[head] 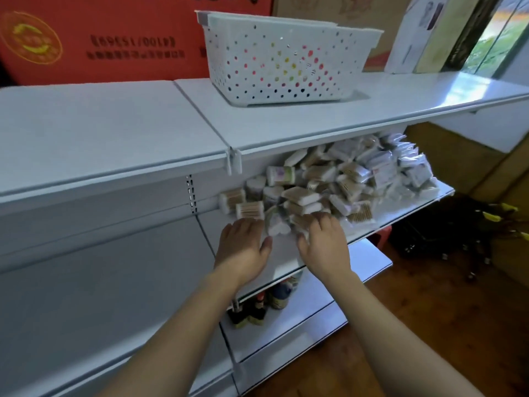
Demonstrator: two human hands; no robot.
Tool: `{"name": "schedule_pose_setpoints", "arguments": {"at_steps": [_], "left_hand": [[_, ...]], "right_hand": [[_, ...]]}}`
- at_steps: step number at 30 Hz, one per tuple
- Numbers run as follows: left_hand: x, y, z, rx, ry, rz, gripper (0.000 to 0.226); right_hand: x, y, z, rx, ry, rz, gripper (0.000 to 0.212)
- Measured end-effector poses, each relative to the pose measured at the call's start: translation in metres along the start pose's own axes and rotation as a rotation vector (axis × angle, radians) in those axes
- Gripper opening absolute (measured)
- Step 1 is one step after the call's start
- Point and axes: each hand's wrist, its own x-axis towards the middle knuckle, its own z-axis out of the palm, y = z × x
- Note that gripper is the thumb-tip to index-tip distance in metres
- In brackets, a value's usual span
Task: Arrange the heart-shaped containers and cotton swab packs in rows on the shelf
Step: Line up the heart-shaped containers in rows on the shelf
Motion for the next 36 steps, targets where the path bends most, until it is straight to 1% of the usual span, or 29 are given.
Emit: {"name": "schedule_pose_setpoints", "arguments": {"at_steps": [3,5,6,8,11,13,14,16,18,20,21,23,25,26,27,29,31,32,33,35,36], "left_hand": [[0.017,0.004,0.006,-0.019,-0.014,-0.054,0.049],[0.026,0.006,0.008,-0.021,-0.003,-0.099,0.045],[0.029,0.007,0.008,-0.027,0.009,-0.128,0.044],[0.029,0.009,0.007,-0.044,0.019,-0.199,0.045],[0.026,0.006,0.007,-0.061,0.045,-0.305,0.047],[0.021,0.002,0.008,-0.077,0.053,-0.385,0.049],[0.018,0.000,0.008,-0.086,0.062,-0.420,0.050],[0.012,-0.003,0.008,-0.100,0.076,-0.475,0.050],[0.009,-0.007,0.006,-0.121,0.093,-0.513,0.049],[0.005,-0.012,0.004,-0.156,0.106,-0.544,0.049],[0.003,-0.014,0.004,-0.181,0.111,-0.561,0.049],[0.002,-0.018,0.001,-0.288,0.139,-0.606,0.051],[0.001,-0.020,-0.001,-0.486,0.193,-0.676,0.053],[0.002,-0.020,-0.004,-0.627,0.223,-0.707,0.050],[0.003,-0.022,-0.005,-0.795,0.256,-0.722,0.044],[0.001,-0.025,-0.007,-1.077,0.330,-0.690,0.027],[-0.002,-0.031,-0.008,-1.149,0.409,-0.676,0.025],[-0.005,-0.034,-0.009,-1.131,0.435,-0.681,0.027],[-0.007,-0.039,-0.009,-1.108,0.457,-0.696,0.031],[-0.014,-0.049,-0.011,-1.012,0.461,-0.741,0.048],[-0.020,-0.052,-0.014,-0.959,0.436,-0.753,0.056]], "right_hand": [[0.022,0.000,0.010,0.091,0.070,-0.125,0.042],[0.033,-0.001,0.021,0.158,0.154,-0.254,0.039],[0.040,-0.002,0.029,0.168,0.158,-0.321,0.038],[0.056,-0.010,0.043,0.149,0.084,-0.412,0.048],[0.079,-0.032,0.057,0.045,-0.055,-0.462,0.060],[0.091,-0.045,0.066,-0.044,-0.116,-0.487,0.065],[0.095,-0.050,0.071,-0.084,-0.138,-0.488,0.065],[0.099,-0.056,0.081,-0.171,-0.152,-0.504,0.057],[0.101,-0.064,0.086,-0.171,-0.178,-0.530,0.046],[0.101,-0.067,0.087,-0.102,-0.151,-0.544,0.034],[0.101,-0.067,0.086,-0.057,-0.137,-0.554,0.032],[0.099,-0.065,0.083,0.079,-0.140,-0.597,0.041],[0.092,-0.066,0.074,0.319,-0.119,-0.574,0.052],[0.086,-0.069,0.067,0.470,-0.113,-0.534,0.054],[0.080,-0.073,0.061,0.602,-0.120,-0.501,0.053],[0.068,-0.081,0.047,0.779,-0.216,-0.482,0.052],[0.060,-0.084,0.040,0.864,-0.291,-0.501,0.047],[0.061,-0.084,0.042,0.838,-0.262,-0.516,0.047],[0.066,-0.085,0.046,0.766,-0.197,-0.531,0.050],[0.087,-0.088,0.064,0.537,-0.100,-0.510,0.051],[0.096,-0.091,0.072,0.415,-0.132,-0.473,0.051]]}}
